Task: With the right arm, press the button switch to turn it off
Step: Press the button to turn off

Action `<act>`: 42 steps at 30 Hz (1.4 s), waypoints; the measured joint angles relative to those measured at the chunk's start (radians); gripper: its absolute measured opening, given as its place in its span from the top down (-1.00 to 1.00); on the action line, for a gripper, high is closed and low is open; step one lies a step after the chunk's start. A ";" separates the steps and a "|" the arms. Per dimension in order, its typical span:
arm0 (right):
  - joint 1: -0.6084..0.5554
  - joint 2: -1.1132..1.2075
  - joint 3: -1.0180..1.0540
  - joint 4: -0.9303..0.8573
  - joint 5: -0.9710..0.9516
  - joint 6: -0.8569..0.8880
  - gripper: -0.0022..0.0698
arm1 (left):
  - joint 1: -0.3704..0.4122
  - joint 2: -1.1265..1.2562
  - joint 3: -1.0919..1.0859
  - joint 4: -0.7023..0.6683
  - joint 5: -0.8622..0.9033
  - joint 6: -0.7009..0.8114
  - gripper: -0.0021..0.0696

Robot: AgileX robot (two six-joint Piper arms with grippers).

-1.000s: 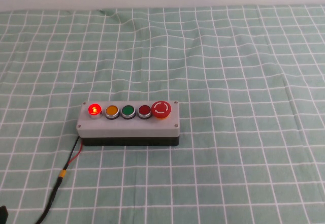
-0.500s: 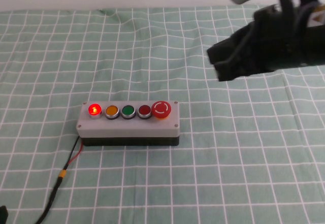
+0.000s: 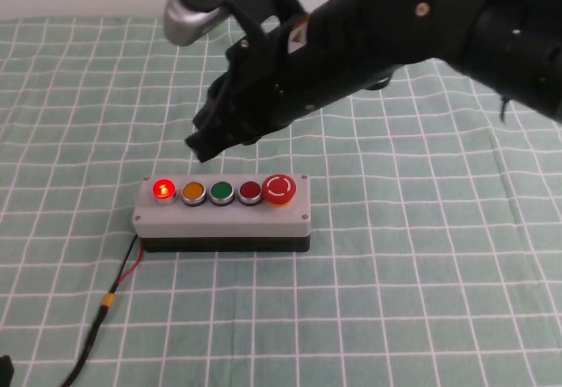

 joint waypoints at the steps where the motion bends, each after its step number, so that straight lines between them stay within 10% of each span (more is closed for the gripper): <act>1: 0.011 0.024 -0.027 -0.002 0.002 0.000 0.98 | 0.000 0.000 0.000 0.000 0.000 0.000 0.95; 28: 0.064 0.540 -0.405 -0.094 -0.066 -0.042 0.98 | 0.000 0.000 0.000 0.000 0.000 0.000 0.95; 42: 0.062 0.418 -0.500 -0.119 0.047 -0.042 0.98 | 0.000 0.000 0.000 0.000 0.000 0.000 0.95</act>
